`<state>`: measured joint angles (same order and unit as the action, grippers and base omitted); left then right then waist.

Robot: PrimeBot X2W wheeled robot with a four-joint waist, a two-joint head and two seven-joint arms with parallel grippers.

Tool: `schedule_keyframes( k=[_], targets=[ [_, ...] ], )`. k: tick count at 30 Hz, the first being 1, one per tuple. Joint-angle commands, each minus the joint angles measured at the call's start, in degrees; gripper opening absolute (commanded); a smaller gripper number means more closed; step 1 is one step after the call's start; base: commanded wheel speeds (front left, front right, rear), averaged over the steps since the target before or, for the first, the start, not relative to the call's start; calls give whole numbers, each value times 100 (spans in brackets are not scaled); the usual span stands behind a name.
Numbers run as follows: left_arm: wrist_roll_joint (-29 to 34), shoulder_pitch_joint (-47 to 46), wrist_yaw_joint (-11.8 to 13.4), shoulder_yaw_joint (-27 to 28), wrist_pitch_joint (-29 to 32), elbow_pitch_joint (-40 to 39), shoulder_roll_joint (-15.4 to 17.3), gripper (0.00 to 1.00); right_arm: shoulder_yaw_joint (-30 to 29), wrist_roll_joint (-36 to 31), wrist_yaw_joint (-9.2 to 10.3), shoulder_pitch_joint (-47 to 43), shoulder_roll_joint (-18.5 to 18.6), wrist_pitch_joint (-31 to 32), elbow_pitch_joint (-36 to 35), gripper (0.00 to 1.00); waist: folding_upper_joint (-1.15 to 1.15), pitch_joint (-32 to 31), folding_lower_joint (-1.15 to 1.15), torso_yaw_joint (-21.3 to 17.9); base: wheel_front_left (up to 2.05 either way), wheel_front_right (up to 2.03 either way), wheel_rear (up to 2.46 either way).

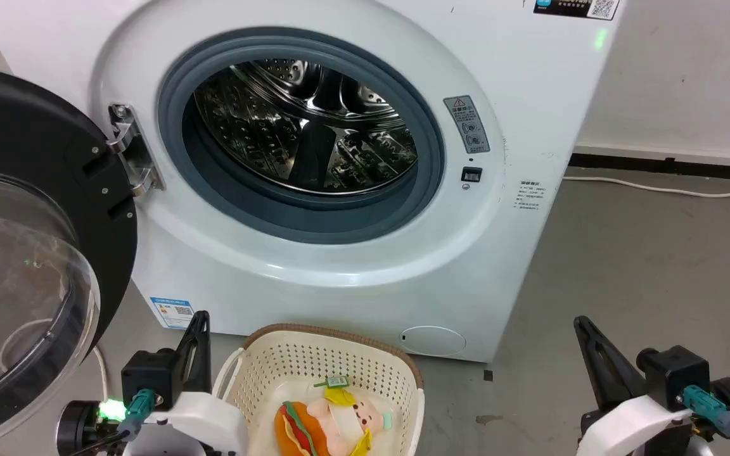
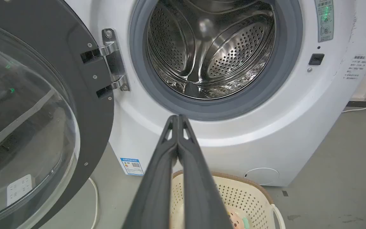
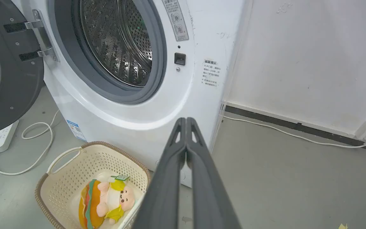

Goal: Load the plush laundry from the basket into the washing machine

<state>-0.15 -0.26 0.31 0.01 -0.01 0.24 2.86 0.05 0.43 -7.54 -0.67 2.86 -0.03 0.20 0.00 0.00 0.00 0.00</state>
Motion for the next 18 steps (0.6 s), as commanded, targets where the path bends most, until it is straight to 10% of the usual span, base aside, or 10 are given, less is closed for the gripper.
schedule_keyframes(
  k=[1,18],
  targets=[
    [15,26,-31,-1,1,-24,1,0,-5,-43,5,67,1,3,-20,0,0,0,0,0,0,0,0],
    [15,26,-31,-1,1,-24,1,0,-5,-43,5,67,1,3,-20,0,0,0,0,0,0,0,0]
  ],
)
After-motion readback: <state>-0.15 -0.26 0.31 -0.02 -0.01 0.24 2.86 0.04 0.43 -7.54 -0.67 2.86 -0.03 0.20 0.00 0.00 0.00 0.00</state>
